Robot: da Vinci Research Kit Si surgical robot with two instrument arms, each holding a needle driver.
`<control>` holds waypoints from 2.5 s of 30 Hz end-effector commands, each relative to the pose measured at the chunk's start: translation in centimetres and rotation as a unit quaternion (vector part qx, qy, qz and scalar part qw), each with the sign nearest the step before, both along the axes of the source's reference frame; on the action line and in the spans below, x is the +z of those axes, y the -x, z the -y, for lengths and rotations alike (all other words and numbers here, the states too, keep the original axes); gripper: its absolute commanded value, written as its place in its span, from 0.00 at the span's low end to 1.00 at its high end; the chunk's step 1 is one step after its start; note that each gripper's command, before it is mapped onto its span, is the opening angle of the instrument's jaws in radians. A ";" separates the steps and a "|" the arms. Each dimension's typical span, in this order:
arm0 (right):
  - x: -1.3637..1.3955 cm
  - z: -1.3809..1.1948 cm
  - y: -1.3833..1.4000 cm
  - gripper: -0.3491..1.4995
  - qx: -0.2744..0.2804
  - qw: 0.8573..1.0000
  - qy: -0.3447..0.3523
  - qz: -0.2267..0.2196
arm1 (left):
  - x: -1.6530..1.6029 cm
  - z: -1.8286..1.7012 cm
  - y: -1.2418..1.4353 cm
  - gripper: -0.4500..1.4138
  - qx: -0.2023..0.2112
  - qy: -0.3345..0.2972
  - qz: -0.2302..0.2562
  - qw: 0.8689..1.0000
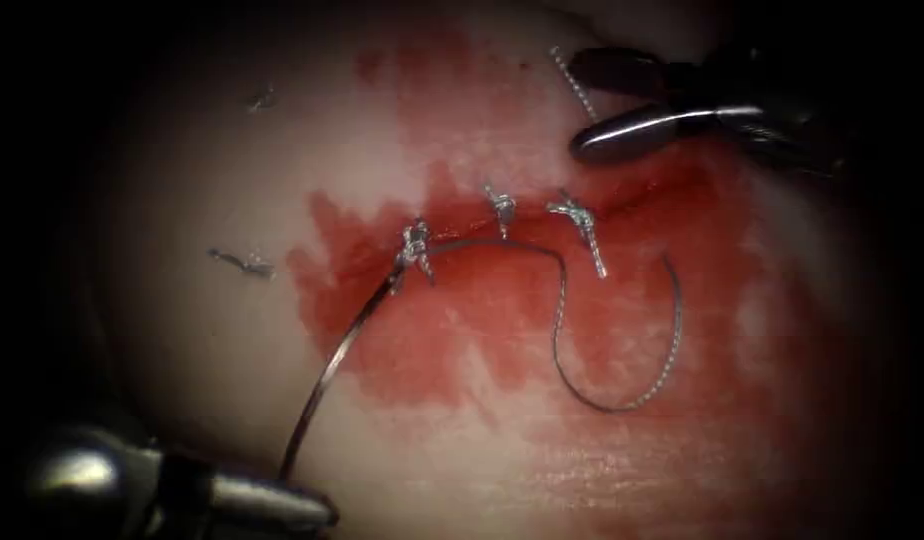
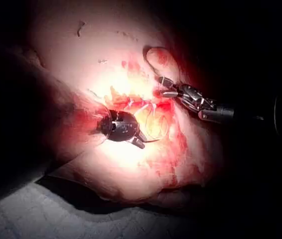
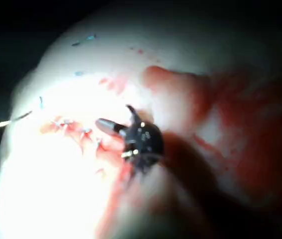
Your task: Wound Closure
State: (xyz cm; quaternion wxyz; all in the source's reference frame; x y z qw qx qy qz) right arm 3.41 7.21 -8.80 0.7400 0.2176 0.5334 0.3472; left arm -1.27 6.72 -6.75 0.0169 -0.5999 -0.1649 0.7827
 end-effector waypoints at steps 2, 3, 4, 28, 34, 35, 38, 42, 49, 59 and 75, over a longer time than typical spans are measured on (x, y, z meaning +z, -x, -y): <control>0.04 -0.03 -0.08 0.63 -0.001 1.000 0.001 -0.003 | 0.04 -0.03 0.05 0.05 0.000 0.001 0.001 1.000; 0.03 -0.02 -0.08 0.63 -0.002 1.000 0.001 -0.002 | 0.04 -0.03 0.05 0.05 0.000 0.001 0.001 1.000; 0.00 0.00 -0.08 0.63 -0.002 1.000 0.000 -0.004 | 0.04 -0.03 0.05 0.05 0.000 0.001 0.001 1.000; -0.04 -0.01 0.06 0.00 -0.026 0.997 0.068 -0.022 | 0.04 -0.03 0.05 0.05 0.001 0.001 0.000 1.000; -0.15 0.05 0.21 0.00 -0.019 0.994 0.097 -0.044 | 0.04 -0.03 0.06 0.05 0.000 -0.002 -0.001 1.000; -0.16 0.05 0.21 0.00 -0.018 0.994 0.097 -0.045 | 0.04 -0.03 0.06 0.05 0.000 -0.002 -0.001 1.000; -0.23 0.01 0.22 0.00 -0.014 0.993 0.104 -0.051 | 0.05 -0.03 0.06 0.05 0.000 -0.002 -0.001 1.000; -0.36 -0.08 0.22 0.00 -0.012 0.992 0.115 -0.056 | 0.05 -0.03 0.06 0.05 0.001 -0.002 -0.001 1.000; -0.50 -0.14 0.21 0.00 -0.013 0.990 0.125 -0.059 | 0.04 -0.03 0.05 0.05 0.002 -0.002 -0.002 1.000; -0.56 -0.01 0.48 0.95 0.030 0.990 0.138 -0.021 | -0.19 0.00 0.02 0.05 0.020 0.049 -0.085 0.995; -0.81 0.44 0.60 0.95 0.026 0.990 0.138 -0.018 | 0.09 -0.20 -0.02 0.62 -0.049 -0.098 -0.154 0.982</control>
